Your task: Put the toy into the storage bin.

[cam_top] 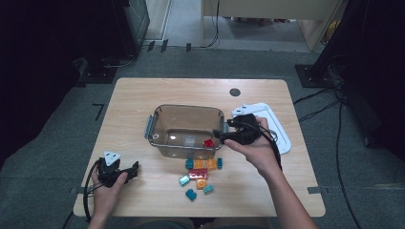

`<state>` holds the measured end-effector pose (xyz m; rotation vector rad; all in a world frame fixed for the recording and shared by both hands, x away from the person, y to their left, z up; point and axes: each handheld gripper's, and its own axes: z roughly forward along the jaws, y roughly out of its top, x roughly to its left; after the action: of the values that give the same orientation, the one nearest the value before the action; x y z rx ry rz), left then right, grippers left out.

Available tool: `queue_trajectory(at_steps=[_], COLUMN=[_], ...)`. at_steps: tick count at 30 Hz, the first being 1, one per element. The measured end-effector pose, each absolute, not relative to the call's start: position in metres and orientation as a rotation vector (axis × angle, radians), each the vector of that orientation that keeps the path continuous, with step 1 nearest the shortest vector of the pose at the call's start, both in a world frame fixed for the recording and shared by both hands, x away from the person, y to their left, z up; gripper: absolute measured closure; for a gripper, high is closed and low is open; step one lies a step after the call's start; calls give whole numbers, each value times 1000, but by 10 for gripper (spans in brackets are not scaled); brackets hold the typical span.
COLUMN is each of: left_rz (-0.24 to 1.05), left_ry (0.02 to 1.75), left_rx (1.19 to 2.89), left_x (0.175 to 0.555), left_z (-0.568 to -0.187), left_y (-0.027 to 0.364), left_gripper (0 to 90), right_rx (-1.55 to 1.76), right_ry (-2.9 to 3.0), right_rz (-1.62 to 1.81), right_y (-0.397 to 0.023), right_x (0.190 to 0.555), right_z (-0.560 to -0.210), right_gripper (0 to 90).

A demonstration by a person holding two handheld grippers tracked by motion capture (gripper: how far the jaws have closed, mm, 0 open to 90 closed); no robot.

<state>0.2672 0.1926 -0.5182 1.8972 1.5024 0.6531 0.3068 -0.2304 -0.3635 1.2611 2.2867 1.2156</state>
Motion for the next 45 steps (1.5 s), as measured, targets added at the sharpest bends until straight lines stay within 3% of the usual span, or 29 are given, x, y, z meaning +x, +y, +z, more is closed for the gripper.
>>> queue_trajectory(at_steps=[9,16,22,35,45], left_rz=[653,652,652,652,652], left_ry=[1503,1503,1503,1503,1503], left_rx=[1895,1896,1894,1895,1895], left_x=[267,267,267,267,267], left_z=[-518,-518,-518,-518,-518], left_y=[192,192,192,192,193], left_gripper=[132,132,132,132,132], right_rx=[1315,1361,1405,1494,1531], right_ry=[2252,2242,2233,2242,2235], right_rz=[1181,1158,1121,1237,1178], right_y=[-253,-263,-264,-244,-230], right_x=[285,274,269,262,264], right_z=[-382,-405,-433,-491,-510], right_gripper=[145,93,101,457,621])
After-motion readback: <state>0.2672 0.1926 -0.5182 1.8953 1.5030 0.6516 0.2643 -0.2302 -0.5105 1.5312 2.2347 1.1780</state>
